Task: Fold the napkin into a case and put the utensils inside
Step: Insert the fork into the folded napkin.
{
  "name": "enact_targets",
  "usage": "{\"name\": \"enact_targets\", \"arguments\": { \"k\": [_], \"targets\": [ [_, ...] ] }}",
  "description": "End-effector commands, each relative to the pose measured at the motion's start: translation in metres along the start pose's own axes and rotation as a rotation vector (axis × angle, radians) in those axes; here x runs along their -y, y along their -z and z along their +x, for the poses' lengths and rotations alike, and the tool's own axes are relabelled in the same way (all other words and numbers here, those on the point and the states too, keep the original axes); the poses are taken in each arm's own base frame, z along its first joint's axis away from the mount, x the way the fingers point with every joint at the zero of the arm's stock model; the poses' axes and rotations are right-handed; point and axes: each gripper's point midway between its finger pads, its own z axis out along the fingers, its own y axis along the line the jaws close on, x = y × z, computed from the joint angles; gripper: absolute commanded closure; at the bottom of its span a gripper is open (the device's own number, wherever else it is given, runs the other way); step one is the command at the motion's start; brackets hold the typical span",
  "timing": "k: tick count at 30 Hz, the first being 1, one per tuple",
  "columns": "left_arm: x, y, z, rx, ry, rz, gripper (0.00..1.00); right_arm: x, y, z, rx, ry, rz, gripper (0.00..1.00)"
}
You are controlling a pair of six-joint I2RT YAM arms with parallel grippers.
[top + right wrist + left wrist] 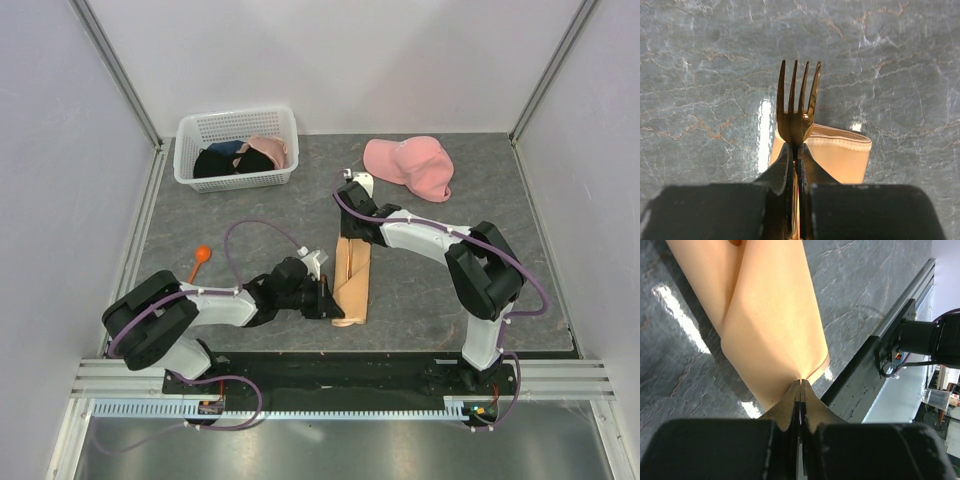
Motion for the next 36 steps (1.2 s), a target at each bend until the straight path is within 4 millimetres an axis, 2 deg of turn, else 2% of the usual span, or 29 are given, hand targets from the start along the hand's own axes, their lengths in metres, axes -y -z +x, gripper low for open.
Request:
{"name": "enact_targets", "arguments": {
  "k": [1,4,7,19,26,36],
  "targets": [
    [0.009,0.001,0.004,0.013,0.033,0.045,0.97,-0.002,0.013,-0.004,0.0,-0.047,-0.02,1.0],
    [0.004,-0.002,0.012,-0.003,0.041,0.033,0.97,0.0,0.016,0.0,-0.018,-0.059,-0.008,1.0],
    [0.001,-0.004,0.011,-0.002,0.042,0.025,0.98,0.002,0.019,0.007,-0.041,-0.073,-0.006,1.0],
    [-0.009,-0.01,0.017,-0.011,0.071,0.004,0.98,-0.008,0.04,0.047,-0.112,-0.086,0.014,1.0],
    [-0.008,-0.012,0.018,-0.012,0.068,0.005,0.98,-0.016,0.047,0.072,-0.162,-0.116,0.002,1.0],
    [-0.006,-0.01,0.016,0.001,0.062,0.007,0.98,-0.018,0.053,0.09,-0.207,-0.138,-0.012,0.99]
  ]
}}
